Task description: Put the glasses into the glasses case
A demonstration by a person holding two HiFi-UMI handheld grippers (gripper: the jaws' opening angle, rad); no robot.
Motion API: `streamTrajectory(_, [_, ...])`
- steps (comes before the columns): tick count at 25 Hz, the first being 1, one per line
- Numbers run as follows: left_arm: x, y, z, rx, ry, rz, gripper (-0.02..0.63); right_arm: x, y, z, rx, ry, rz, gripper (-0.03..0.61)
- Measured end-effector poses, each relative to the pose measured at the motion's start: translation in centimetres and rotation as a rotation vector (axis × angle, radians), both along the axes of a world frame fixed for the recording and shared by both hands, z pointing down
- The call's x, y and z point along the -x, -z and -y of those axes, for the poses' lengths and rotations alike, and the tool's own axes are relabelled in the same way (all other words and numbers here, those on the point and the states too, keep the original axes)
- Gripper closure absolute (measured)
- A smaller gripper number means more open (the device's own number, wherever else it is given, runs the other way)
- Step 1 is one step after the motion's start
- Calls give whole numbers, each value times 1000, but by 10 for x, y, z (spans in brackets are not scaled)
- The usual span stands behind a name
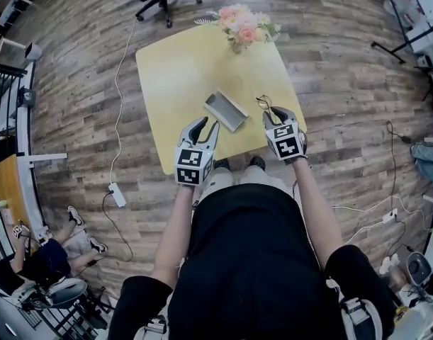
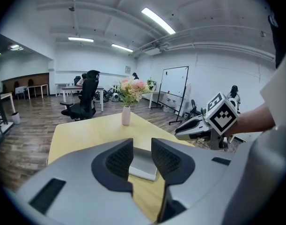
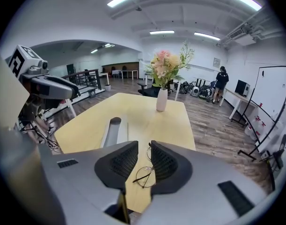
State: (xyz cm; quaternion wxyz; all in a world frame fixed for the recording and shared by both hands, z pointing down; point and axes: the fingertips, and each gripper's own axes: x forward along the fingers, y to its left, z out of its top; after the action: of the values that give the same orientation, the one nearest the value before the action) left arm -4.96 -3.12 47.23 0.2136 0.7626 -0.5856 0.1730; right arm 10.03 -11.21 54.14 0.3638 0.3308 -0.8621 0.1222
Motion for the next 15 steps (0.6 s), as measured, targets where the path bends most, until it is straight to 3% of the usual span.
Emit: streamTrajectory(15, [-64, -26, -31, 83, 155, -74, 494, -21, -85, 29, 122, 2, 22, 479])
